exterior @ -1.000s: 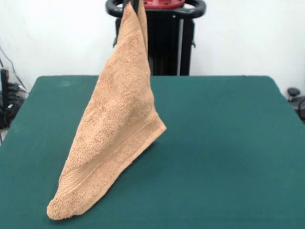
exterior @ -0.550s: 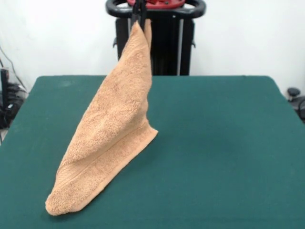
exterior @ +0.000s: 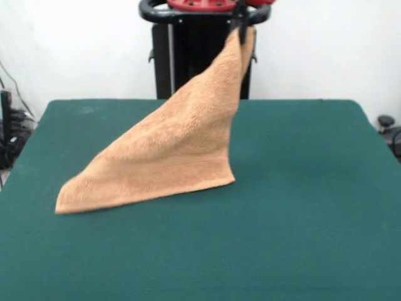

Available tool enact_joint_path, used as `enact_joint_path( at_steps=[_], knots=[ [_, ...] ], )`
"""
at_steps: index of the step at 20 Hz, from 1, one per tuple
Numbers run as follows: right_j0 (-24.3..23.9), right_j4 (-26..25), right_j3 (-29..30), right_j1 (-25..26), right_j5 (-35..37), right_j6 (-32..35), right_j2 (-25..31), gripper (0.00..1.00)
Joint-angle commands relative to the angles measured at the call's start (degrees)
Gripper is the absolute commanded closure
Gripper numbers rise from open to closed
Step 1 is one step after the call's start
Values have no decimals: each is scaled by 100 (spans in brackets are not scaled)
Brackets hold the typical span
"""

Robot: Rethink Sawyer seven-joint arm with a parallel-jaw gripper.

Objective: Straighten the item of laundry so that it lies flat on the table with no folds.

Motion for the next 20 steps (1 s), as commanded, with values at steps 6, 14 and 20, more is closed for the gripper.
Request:
enact_joint_path(
  at_steps=[6, 14, 20],
  knots=[
    [351, 221, 449, 203, 464, 2132, 114, 100],
    [85, -293, 182, 383, -42, 1545, 132, 100],
    [42, -445, 91, 384, -36, 1520, 130, 0]
  ],
)
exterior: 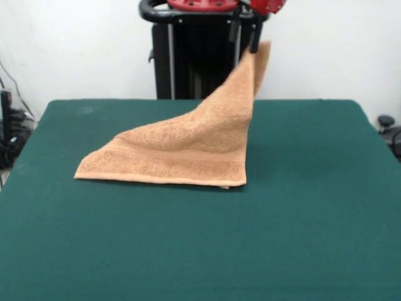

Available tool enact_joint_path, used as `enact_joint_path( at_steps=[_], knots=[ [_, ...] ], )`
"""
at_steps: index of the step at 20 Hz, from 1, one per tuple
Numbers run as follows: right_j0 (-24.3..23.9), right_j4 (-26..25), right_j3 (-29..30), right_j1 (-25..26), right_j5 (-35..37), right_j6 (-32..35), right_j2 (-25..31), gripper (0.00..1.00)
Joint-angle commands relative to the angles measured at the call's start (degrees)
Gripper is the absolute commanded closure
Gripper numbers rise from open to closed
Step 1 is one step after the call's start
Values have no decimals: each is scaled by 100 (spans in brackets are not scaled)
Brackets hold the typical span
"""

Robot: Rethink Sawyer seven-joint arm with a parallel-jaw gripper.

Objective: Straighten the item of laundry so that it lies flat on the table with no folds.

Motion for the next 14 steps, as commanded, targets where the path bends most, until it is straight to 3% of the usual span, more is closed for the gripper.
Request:
enact_joint_path(
  at_steps=[1, 5, 9, 14],
  knots=[
    [-9, -296, 47, 152, -79, 792, 139, 0],
    [166, -252, -70, 206, 269, 1165, -105, 0],
    [98, -388, -261, 17, 734, 1035, -292, 0],
    [-716, -518, -655, 1, 606, 290, -90, 0]
  ],
)
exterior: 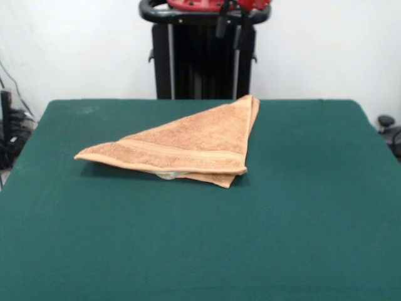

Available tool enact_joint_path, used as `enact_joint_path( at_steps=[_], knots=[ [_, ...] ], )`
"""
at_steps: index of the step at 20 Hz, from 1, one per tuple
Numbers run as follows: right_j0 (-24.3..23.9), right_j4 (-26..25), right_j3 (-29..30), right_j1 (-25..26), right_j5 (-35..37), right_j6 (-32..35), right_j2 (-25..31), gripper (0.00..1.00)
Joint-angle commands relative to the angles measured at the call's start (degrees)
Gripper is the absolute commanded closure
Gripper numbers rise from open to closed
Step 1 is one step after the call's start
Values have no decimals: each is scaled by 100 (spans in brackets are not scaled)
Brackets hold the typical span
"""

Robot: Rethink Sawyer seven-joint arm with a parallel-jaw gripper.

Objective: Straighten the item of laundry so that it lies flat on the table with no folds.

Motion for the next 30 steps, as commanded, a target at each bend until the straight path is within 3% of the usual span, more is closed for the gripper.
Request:
enact_joint_path(
  at_steps=[1, 5, 12, 21, 30],
  knots=[
    [-810, -289, -590, 22, 520, 175, 259, 0],
    [-1182, -373, -687, 143, 245, 70, 514, 0],
    [-1330, -447, -947, 308, 54, 372, 762, 0],
    [-804, -171, -1663, 666, 438, 1280, 422, 0],
    [-677, 118, -2541, 1393, 608, 1707, 168, 0]
  ],
)
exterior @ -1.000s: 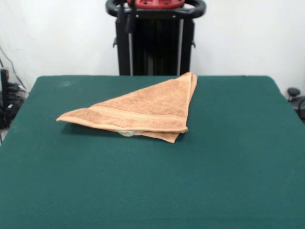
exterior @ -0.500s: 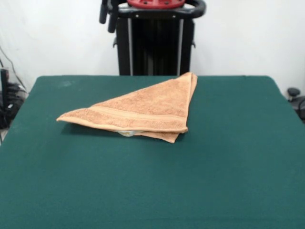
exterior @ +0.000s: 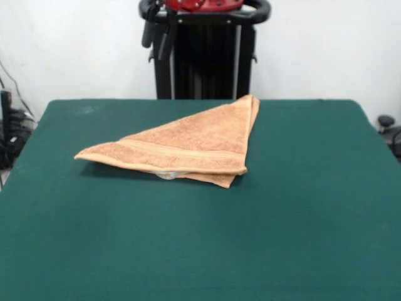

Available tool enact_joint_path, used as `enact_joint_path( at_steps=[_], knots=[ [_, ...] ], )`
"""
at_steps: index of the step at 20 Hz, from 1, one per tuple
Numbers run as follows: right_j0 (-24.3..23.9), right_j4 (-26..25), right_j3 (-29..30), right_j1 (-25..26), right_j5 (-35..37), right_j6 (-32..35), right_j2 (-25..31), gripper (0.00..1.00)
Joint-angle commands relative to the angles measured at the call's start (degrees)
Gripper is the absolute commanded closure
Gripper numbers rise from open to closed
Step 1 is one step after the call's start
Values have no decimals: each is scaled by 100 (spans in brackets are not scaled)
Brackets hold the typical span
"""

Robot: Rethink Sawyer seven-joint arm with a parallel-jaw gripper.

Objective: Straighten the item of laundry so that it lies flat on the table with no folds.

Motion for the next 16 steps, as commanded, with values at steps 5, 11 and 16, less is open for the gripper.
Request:
enact_joint_path(
  at_steps=[5, 11, 16],
  knots=[
    [132, 542, -940, 993, 527, 1797, 204, 0],
    [358, 985, -1176, 1467, 284, 2264, 135, 0],
    [636, 1359, -1241, 1654, 338, 2677, 81, 0]
  ],
)
